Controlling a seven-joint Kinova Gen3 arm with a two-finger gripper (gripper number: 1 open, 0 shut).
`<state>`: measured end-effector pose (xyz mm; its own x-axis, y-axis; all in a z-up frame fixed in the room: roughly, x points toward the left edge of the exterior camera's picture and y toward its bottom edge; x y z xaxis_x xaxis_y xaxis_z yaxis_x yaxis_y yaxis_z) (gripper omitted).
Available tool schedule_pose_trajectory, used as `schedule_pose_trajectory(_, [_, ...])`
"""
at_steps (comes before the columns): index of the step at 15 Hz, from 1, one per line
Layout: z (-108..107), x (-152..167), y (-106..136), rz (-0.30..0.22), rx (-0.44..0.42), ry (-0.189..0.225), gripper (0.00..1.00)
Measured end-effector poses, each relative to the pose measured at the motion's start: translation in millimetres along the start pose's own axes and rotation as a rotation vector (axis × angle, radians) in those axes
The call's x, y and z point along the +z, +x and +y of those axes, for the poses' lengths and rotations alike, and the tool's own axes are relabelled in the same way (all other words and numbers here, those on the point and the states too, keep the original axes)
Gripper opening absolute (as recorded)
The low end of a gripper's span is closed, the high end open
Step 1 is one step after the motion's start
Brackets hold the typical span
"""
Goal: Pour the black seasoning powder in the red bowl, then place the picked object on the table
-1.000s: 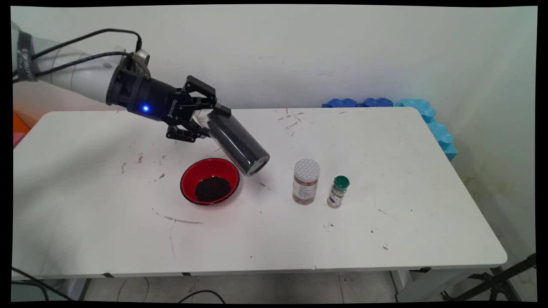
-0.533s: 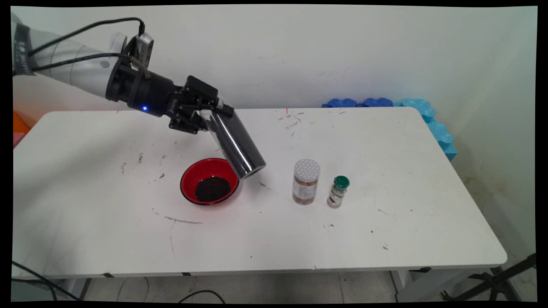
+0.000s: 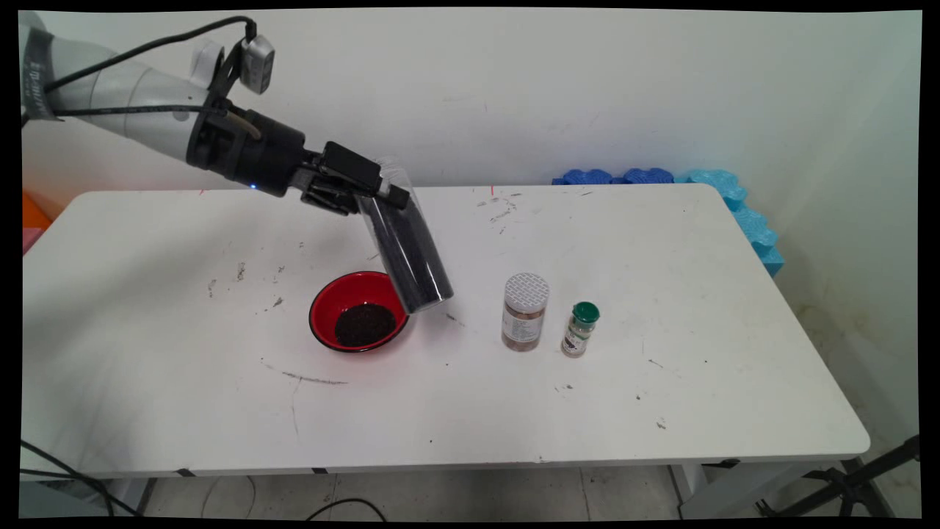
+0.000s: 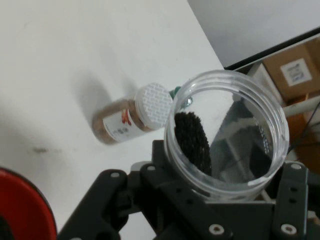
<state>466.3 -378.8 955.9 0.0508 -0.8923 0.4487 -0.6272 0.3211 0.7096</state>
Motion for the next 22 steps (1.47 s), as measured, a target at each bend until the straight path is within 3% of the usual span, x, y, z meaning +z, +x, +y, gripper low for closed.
schedule_pose_trajectory(8, [12.5, 12.4, 12.0, 0.03, 0.449, 0.067, 0.0])
schedule_pose_trajectory(13, [23.7, 26.1, 15.7, 0.034, 0.689, 0.084, 0.0])
schedule_pose_trajectory(18, [29.6, 36.6, 15.8, 0.044, 0.813, 0.103, 0.0])
schedule_pose_trajectory(22, [30.8, 42.9, 13.0, 0.046, 0.856, 0.113, 0.0])
